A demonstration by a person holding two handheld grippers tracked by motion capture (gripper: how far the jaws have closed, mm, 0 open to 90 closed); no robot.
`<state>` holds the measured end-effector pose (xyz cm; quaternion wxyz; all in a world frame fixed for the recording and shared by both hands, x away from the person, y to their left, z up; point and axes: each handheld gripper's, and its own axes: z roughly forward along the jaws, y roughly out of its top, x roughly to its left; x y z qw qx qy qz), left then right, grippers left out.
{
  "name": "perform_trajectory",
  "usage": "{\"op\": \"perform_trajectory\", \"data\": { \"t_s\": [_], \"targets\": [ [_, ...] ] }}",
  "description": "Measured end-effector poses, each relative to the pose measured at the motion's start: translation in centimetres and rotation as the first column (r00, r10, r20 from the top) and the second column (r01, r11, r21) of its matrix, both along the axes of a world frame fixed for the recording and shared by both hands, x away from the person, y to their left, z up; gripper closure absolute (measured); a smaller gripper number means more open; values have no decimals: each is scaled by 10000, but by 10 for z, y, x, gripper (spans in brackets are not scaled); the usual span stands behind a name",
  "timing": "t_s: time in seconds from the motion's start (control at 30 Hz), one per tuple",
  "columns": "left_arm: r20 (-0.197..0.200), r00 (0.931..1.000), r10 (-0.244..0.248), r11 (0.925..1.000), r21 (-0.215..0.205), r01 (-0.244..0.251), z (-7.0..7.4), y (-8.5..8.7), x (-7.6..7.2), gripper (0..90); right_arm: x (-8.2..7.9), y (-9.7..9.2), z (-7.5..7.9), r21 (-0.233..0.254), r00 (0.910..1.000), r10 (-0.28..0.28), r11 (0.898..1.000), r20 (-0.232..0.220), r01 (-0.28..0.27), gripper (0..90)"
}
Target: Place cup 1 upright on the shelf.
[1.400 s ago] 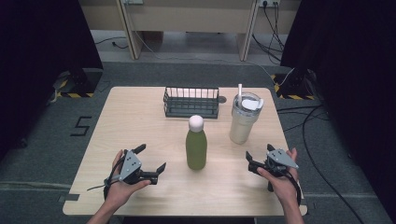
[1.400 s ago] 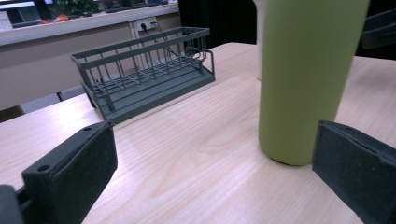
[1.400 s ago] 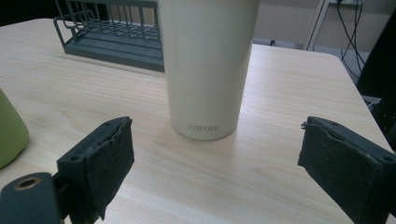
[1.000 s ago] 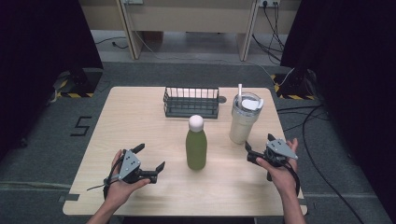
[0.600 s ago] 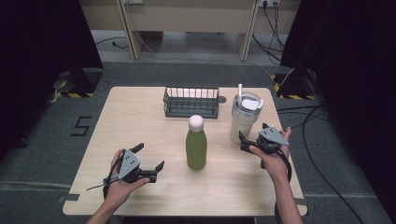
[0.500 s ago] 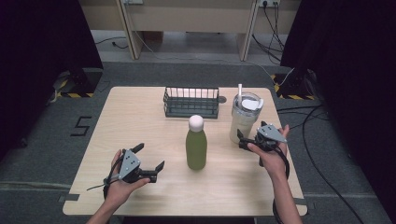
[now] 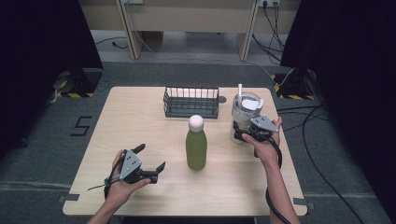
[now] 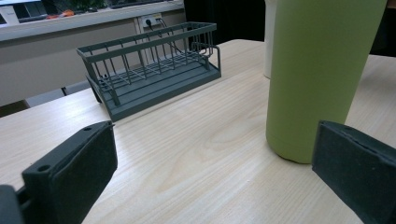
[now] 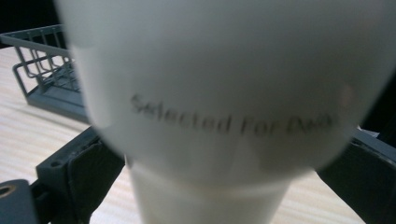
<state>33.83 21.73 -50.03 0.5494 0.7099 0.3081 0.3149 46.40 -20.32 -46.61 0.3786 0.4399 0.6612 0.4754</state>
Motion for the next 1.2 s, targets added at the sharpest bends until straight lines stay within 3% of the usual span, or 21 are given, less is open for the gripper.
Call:
{"op": "perform_trajectory", "data": {
  "t_s": [0.37, 0.63, 0.93, 1.0, 1.2],
  "targets": [
    [-67, 9999, -98, 9999, 31, 98, -2, 0, 0, 7, 18, 6, -9, 153, 9999, 101, 9998, 125, -103, 76],
    [-135, 9997, -209, 9998, 64, 210, -4, -3, 0, 12, 20, 3, -7, 297, 9990, 439, 9986, -28, -438, 88],
    [-180, 9997, -194, 9998, 14, 194, -5, -2, 0, 14, 22, 6, -2, 124, 9987, 463, 9989, -213, -460, 88],
    [-157, 9997, -198, 9998, -10, 197, -5, -2, -1, 14, 22, 5, -1, 352, 9982, 517, 9981, -288, -507, 88],
    [-190, 9997, -167, 9999, -48, 166, -5, -1, -1, 15, 21, 3, 2, 421, 9988, 422, 9983, -231, -412, 88]
  ]
}}
